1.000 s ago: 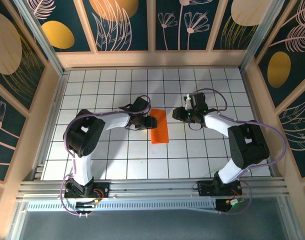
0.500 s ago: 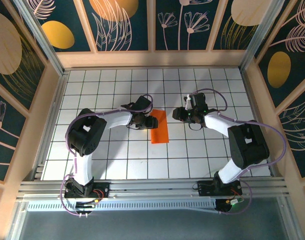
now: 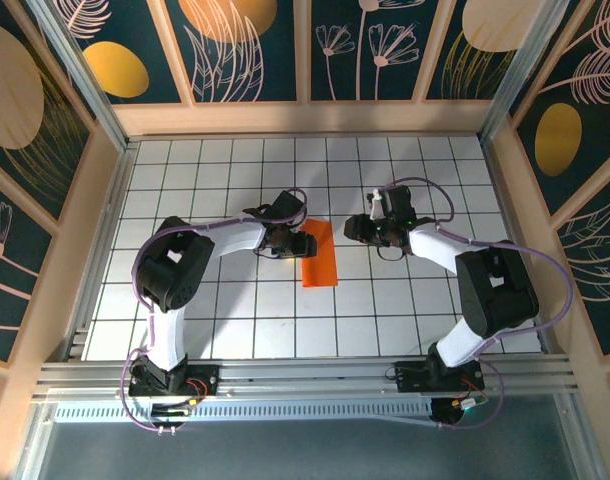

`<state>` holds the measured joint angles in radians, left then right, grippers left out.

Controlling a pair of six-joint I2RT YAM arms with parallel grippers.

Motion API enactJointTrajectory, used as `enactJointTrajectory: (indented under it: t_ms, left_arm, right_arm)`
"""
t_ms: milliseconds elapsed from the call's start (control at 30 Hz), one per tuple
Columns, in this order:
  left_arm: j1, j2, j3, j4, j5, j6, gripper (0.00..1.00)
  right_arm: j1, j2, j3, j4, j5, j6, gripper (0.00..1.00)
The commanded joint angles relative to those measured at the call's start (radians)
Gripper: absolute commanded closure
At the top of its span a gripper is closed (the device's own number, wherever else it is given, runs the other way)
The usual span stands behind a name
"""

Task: Fold a paper plane with a square sheet of paper (fold left side to right side)
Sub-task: First fold in half a square sheet of paper at the center of the table.

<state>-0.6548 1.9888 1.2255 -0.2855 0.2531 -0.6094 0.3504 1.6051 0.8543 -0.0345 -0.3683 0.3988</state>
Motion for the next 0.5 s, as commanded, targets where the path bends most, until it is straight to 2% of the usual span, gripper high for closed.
enactJointTrajectory:
  t_ms: [0, 233, 333, 467]
  left_arm:
    - [-0.022, 0.151, -0.049, 0.036, -0.029, 0.011, 0.5]
    - [-0.022, 0.151, -0.047, 0.026, -0.036, 0.014, 0.5]
    - [-0.022, 0.151, -0.047, 0.025, -0.038, 0.013, 0.5]
    - [-0.022, 0.151, -0.047, 0.023, -0.04, 0.01, 0.5]
  right_arm:
    - [-0.006, -0.021, -0.014, 0.011, -0.017, -0.002, 0.55]
    - [-0.006, -0.014, -0.015, 0.012, -0.038, -0.004, 0.55]
    - [-0.007, -0.001, -0.014, 0.017, -0.09, -0.004, 0.57]
    - [0.0, 0.031, -0.013, 0.041, -0.187, 0.008, 0.64]
